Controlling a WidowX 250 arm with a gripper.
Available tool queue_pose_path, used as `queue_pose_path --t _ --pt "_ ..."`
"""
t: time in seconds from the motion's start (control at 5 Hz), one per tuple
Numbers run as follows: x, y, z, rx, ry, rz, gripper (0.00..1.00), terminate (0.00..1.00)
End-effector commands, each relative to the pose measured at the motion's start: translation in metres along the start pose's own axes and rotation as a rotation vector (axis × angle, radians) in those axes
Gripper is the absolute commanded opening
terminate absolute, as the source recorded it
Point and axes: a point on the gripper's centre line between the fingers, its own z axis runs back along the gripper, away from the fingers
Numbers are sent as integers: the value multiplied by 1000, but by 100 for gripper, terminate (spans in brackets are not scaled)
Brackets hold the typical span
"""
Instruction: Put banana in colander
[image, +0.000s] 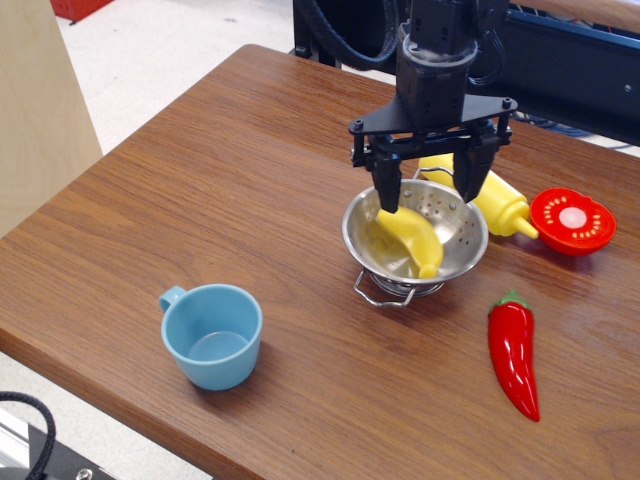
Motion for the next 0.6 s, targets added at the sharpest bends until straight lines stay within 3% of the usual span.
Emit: queue_pose_path --t 0.0,0.2,0.4 --pt "-2 -17 43 -94 3 -30 100 0" --pt "-2 -17 43 -94 3 -30 100 0" --pt "-2 -17 43 -94 3 -30 100 100"
